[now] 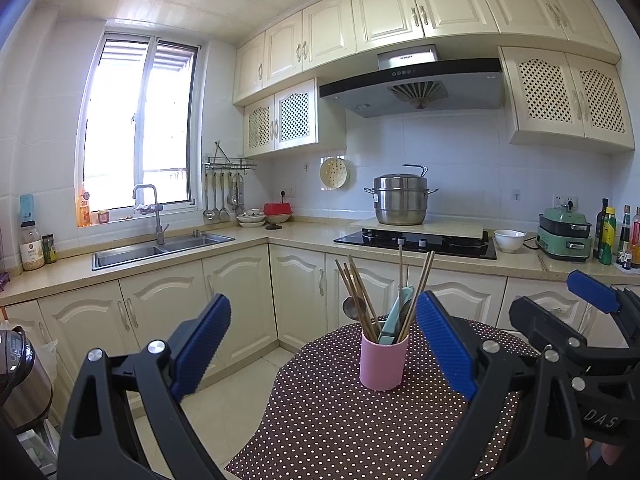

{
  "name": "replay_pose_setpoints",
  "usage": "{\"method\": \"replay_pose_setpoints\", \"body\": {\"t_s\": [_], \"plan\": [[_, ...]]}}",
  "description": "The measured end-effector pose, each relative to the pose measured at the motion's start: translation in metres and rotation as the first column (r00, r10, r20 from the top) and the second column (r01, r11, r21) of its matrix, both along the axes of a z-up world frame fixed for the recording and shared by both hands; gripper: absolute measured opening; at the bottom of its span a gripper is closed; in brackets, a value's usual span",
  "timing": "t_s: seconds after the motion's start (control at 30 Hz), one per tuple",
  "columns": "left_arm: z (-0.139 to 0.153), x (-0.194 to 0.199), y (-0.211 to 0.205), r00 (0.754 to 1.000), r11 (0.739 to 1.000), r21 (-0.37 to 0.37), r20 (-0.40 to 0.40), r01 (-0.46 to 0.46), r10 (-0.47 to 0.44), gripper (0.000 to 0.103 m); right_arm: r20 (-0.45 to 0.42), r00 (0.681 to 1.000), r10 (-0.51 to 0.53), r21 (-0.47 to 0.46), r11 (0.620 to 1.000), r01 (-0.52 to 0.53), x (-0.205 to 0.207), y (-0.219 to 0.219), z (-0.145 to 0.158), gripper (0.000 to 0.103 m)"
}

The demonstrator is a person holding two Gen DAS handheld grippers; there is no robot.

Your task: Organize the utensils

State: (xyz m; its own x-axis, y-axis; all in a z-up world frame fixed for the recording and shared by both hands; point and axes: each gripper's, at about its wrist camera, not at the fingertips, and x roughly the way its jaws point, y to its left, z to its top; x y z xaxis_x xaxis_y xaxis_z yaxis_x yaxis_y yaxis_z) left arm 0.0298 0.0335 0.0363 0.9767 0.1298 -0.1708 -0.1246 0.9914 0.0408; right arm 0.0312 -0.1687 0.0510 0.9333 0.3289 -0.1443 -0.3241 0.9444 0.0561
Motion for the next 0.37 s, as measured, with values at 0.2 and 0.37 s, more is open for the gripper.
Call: {"method": "replay_pose_setpoints", "body": {"t_s": [0.2, 0.37], "plan": [[-0.01, 0.022, -0.001, 0.999, 1.0, -0.005, -0.046, -0.008, 0.008, 0.092, -0.046, 0.999, 0.003, 0.003, 1.0, -0.003, 0.023, -0.002, -0.011, 0.094], [-0.026, 0.047, 0.001, 0.993, 1.0, -0.013, -0.114, -0.016, 0.014, 0.092, -0.093, 0.996, -0.002, -0.01, 1.0, 0.001, 0.045, -0.002, -0.024, 0.094]]}}
